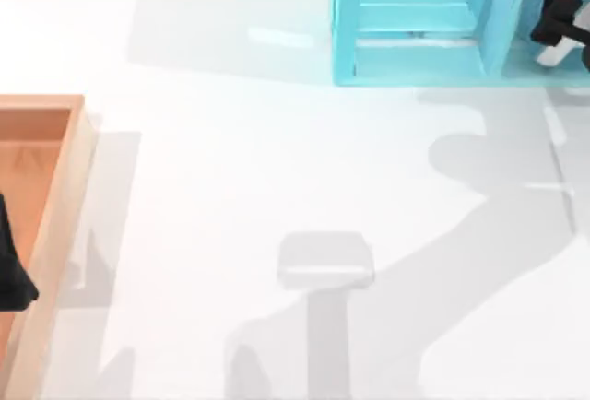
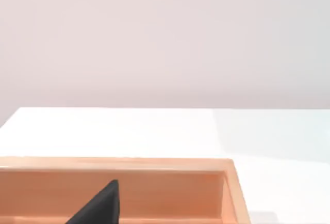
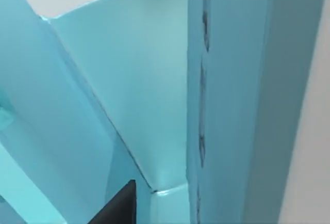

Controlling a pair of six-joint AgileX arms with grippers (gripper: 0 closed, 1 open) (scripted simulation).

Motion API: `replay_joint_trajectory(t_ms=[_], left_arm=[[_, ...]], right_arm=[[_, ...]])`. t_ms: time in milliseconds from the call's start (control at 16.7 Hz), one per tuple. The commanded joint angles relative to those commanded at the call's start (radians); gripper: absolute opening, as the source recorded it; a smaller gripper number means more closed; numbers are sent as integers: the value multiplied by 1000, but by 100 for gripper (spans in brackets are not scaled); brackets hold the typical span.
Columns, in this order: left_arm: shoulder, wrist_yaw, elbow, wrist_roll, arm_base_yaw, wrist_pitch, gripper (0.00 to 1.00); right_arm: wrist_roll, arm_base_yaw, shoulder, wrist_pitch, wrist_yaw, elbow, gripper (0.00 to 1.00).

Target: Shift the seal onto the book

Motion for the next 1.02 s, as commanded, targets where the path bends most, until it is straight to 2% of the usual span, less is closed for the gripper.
replay_joint_trajectory(t_ms=[600, 1020], left_arm=[[0, 0, 0, 0, 0, 0, 100], [0, 0, 0, 0, 0, 0, 100]], right_arm=[[0, 0, 0, 0, 0, 0, 2], [0, 0, 0, 0, 0, 0, 0]])
